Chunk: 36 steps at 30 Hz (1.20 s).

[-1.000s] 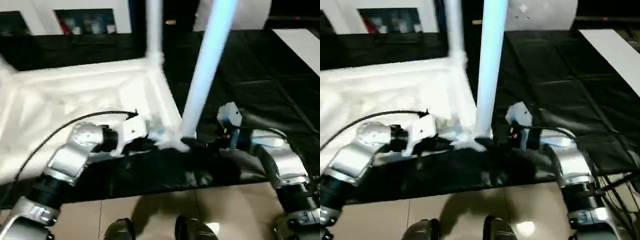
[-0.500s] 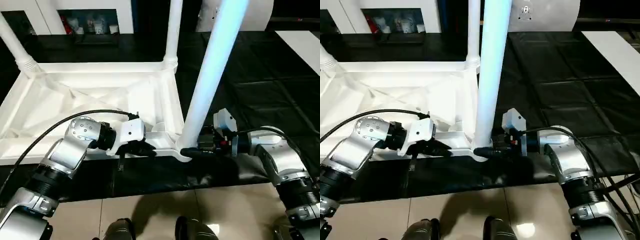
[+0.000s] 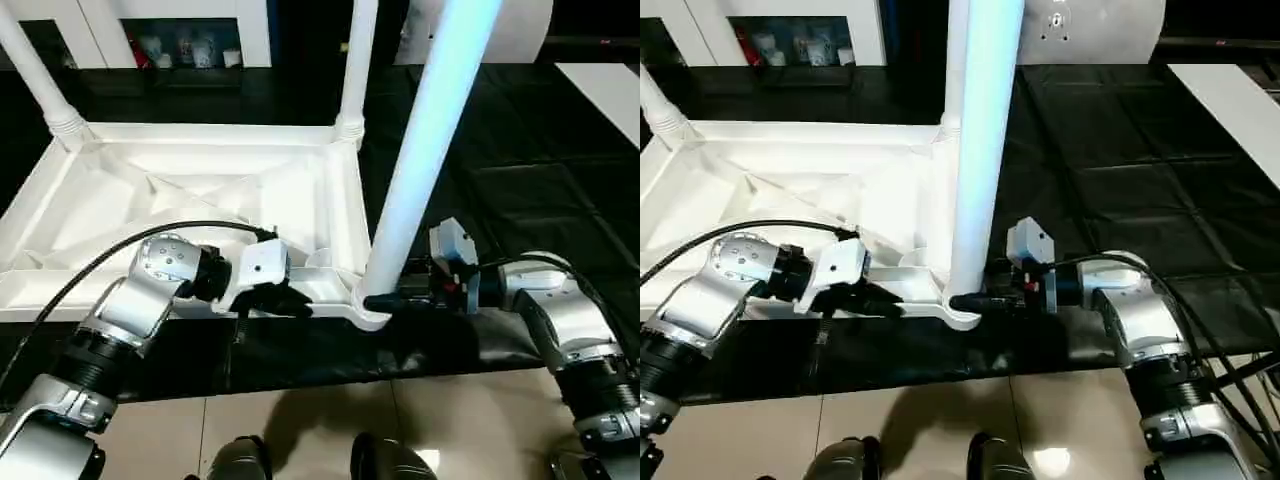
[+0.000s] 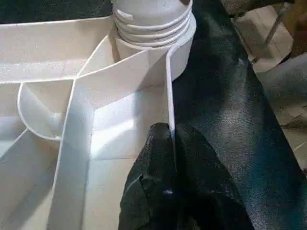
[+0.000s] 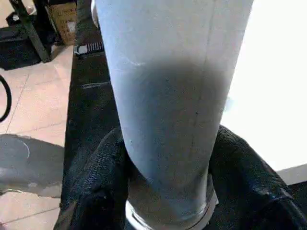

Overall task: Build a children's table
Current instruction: Rotate leg to tighten

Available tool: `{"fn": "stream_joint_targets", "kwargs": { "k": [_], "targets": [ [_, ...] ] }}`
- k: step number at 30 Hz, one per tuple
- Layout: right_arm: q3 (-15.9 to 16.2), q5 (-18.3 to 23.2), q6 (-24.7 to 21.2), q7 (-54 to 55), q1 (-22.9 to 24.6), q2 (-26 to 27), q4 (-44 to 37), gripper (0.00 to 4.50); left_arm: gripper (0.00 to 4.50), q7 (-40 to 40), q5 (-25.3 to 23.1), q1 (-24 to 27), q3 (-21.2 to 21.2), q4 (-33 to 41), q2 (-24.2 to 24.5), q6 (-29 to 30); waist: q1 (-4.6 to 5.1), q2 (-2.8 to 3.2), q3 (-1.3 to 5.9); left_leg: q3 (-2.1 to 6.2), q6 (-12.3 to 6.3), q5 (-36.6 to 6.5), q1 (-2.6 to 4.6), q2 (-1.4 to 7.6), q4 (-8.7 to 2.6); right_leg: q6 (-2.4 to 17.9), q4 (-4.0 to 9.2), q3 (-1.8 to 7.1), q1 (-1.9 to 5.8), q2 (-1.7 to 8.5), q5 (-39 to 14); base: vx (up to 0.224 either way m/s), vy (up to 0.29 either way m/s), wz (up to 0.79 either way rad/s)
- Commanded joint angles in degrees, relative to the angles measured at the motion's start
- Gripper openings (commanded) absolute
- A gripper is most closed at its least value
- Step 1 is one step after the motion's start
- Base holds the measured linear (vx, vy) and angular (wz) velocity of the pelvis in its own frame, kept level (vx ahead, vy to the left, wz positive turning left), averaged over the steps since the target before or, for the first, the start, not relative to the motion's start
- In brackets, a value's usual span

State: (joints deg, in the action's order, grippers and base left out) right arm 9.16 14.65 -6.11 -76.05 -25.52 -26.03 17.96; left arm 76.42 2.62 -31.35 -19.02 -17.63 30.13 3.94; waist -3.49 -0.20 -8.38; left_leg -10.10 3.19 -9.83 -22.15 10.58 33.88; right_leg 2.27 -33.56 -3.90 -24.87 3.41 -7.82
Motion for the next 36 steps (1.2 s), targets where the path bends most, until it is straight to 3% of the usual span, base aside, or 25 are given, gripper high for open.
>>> {"fn": "stream_joint_targets", "kwargs": {
  "k": [1,3,6,10,12,13,16,18,19,21,22,25,29,36],
  "targets": [
    [1.67,1.69,-2.70,0.09,2.83,1.57,-2.73,2.04,0.00,-0.90,0.49,-0.34,-0.37,0.95,-1.03,1.01,0.24,0.16,4.96,0.51,-5.37,-9.23,1.17,2.61,-3.81,11.94,3.75,3.02,3.72,4.38,-17.54,0.000,0.000,0.00],
    [1.34,1.96,-4.01,3.03,3.77,3.12,-3.95,2.03,0.00,-2.65,0.71,-0.31,0.30,1.55,-1.71,3.09,0.21,0.20,4.96,0.62,-5.21,-9.47,1.15,2.64,-3.91,12.14,3.72,2.90,3.70,4.38,-17.65,0.000,0.000,0.00],
    [1.05,0.94,-5.39,8.24,4.41,5.33,-4.60,2.03,0.00,-5.91,0.52,-0.55,1.35,1.95,-2.83,5.51,0.43,0.06,4.63,0.64,-4.15,-11.91,1.25,2.46,-4.03,11.10,4.26,2.89,3.61,4.54,-21.99,0.000,0.000,0.00],
    [0.32,-1.64,-9.38,22.64,5.90,13.01,-6.31,2.02,0.00,-14.95,-0.39,-0.76,3.42,5.17,-6.98,12.97,1.28,-0.12,4.09,1.06,-1.39,-15.41,1.49,2.06,-4.33,6.87,5.52,2.58,3.17,4.66,-32.93,0.000,0.000,0.00],
    [-0.11,-2.05,-10.31,26.61,6.09,15.60,-6.24,2.02,0.00,-17.30,-0.64,-0.70,3.73,6.51,-8.48,15.54,1.66,-0.02,4.01,1.24,-1.12,-16.05,1.43,2.00,-4.36,5.96,5.81,2.40,3.06,4.71,-34.85,0.000,0.000,0.00],
    [-0.54,-3.07,-10.96,30.09,5.77,17.27,-5.69,2.02,0.00,-19.11,-1.03,-0.82,3.93,7.07,-9.61,16.92,2.33,-0.07,4.00,1.50,-0.91,-16.62,1.04,1.93,-4.55,4.71,5.94,2.11,3.35,4.65,-35.99,0.000,0.000,0.00],
    [-2.32,-5.09,-12.17,41.07,4.05,23.17,-3.18,2.02,0.00,-26.98,-2.76,-1.53,4.76,8.39,-14.69,21.70,3.23,0.01,4.08,1.43,-0.97,-17.04,1.28,1.94,-4.44,5.44,6.14,2.16,2.76,4.50,-34.09,0.000,0.000,0.00],
    [-4.14,-7.40,-12.14,51.76,1.33,28.34,0.95,2.02,0.00,-35.78,-4.50,-2.64,5.66,7.86,-20.76,24.30,3.75,-0.04,4.05,1.44,-0.76,-17.85,1.40,1.74,-4.22,5.50,6.26,1.96,2.68,4.51,-35.11,0.000,0.000,0.00],
    [-4.44,-8.96,-11.72,55.54,0.23,29.97,2.53,2.02,0.00,-39.10,-5.11,-3.07,5.99,7.54,-23.15,24.86,3.99,-0.14,4.10,1.46,-1.02,-18.01,1.53,1.50,-3.99,4.62,6.70,1.83,2.60,4.60,-36.55,0.000,0.000,0.00],
    [-4.87,-9.89,-10.46,58.16,-0.77,31.54,4.06,2.02,0.00,-41.32,-5.72,-3.32,5.79,7.56,-25.19,25.37,4.16,-0.14,4.24,1.45,-1.63,-18.11,1.47,1.41,-3.99,3.93,6.79,1.72,2.68,4.46,-35.66,0.000,0.000,0.00],
    [-5.57,-8.12,-9.97,56.58,-0.80,32.26,4.12,2.37,0.00,-41.92,-6.13,-3.42,5.27,7.54,-25.79,24.76,4.29,-0.28,4.44,1.38,-2.34,-17.61,1.16,1.46,-4.10,3.80,6.62,1.85,2.89,4.36,-33.42,0.000,0.000,0.00],
    [-5.85,-7.77,-9.22,55.84,-0.54,31.82,3.52,2.73,0.00,-40.56,-5.98,-3.03,4.41,7.85,-24.96,24.10,4.00,-0.16,4.68,1.09,-3.83,-16.07,1.16,1.48,-4.06,4.56,6.30,2.19,2.85,4.34,-29.73,0.000,0.000,0.00],
    [-4.97,-9.98,-5.64,51.53,0.40,27.90,2.91,3.08,0.00,-37.57,-6.93,-1.52,4.62,7.46,-21.59,21.79,3.81,-0.09,4.90,1.03,-4.21,-14.29,0.75,1.57,-4.06,5.58,5.81,2.34,3.24,4.33,-26.72,0.000,0.000,0.00],
    [-6.67,-8.29,-2.83,43.23,1.35,20.49,1.61,3.74,0.00,-32.25,-6.12,-0.32,4.48,6.44,-15.99,18.41,3.67,0.05,5.29,0.85,-5.37,-11.50,0.58,1.74,-3.74,8.21,4.98,2.58,3.69,4.26,-22.12,0.000,0.000,0.00]
  ]
}}
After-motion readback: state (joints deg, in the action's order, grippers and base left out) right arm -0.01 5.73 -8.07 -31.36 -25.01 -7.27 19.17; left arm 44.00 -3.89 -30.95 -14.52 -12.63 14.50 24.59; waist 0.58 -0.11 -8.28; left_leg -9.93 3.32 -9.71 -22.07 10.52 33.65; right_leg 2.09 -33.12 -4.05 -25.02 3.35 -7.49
